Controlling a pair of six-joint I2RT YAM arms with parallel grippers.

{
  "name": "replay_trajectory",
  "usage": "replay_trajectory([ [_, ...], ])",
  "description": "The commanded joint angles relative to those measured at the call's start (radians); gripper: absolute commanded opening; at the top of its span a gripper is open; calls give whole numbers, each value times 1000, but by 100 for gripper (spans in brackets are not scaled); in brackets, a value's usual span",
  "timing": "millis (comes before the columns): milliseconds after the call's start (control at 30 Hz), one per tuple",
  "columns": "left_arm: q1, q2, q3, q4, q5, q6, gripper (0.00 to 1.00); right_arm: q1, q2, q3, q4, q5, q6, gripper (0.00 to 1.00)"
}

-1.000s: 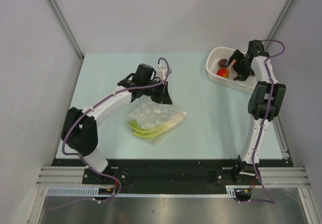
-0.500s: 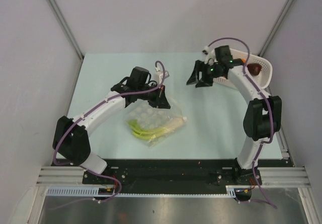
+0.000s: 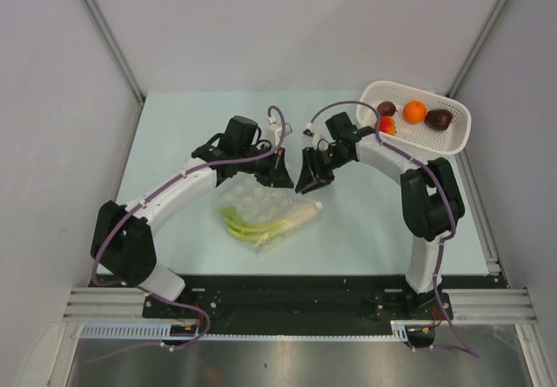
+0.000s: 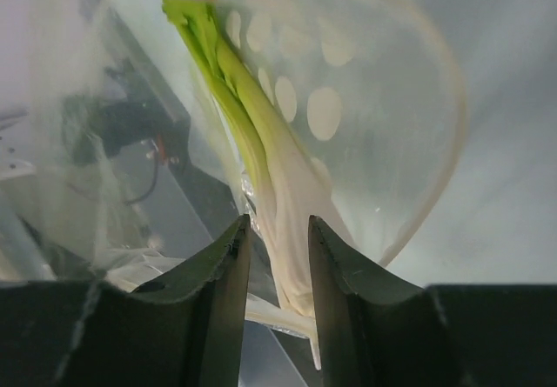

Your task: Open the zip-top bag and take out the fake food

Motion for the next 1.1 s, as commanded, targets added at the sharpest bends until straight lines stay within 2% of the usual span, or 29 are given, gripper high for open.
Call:
replay_trajectory([
  [0,-1,-20,43,-11,-67,11,0,53,-35,-63,44,-43,14,37],
  [233,2,-13,43,-20,-169,-9,0,86,-63,-126,69,-1,37,41],
  [400,2,6,78,-34,-187,-11,0,116,-55,-152,80,-61,34,45],
  [533,2,27,110,-25,-203,-20,0,158,-80,-166,75,-32,33,54],
  [633,2,59,163,-28,-198,-8,0,172,-110,-192,105,-32,40,63],
  [833,0,122,210,-2,-144,-26,0,176,-104,-212,132,-55,37,69],
  [1067,-32,96,195,4,-129,-37,0,178,-97,-212,107,-41,-1,79],
])
